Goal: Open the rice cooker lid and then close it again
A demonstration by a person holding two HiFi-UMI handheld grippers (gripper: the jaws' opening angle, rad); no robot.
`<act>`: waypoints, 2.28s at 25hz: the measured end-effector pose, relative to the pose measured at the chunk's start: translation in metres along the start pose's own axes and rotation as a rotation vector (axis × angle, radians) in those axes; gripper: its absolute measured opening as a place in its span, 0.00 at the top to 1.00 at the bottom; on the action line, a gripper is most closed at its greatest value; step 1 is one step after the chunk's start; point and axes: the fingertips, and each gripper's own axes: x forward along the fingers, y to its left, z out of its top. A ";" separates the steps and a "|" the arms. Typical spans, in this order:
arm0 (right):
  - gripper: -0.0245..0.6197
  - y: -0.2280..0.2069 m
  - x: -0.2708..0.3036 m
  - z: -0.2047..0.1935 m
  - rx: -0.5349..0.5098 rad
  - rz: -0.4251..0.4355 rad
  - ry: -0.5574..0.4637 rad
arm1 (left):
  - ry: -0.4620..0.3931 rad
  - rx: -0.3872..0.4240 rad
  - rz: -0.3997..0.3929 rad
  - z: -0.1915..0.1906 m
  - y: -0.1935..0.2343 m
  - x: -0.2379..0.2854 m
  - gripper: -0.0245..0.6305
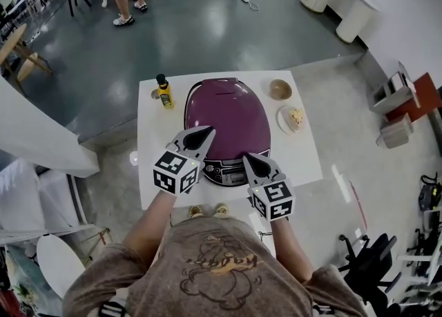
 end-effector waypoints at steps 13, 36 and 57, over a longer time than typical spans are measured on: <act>0.95 -0.001 0.002 -0.002 0.068 0.049 0.030 | 0.027 0.011 0.009 -0.004 0.000 0.003 0.93; 0.96 0.010 -0.002 -0.001 0.089 0.105 0.012 | 0.058 0.045 0.005 -0.003 -0.003 0.005 0.93; 0.95 0.004 -0.004 0.001 0.134 0.117 -0.034 | 0.094 0.024 -0.056 0.022 -0.007 0.004 0.93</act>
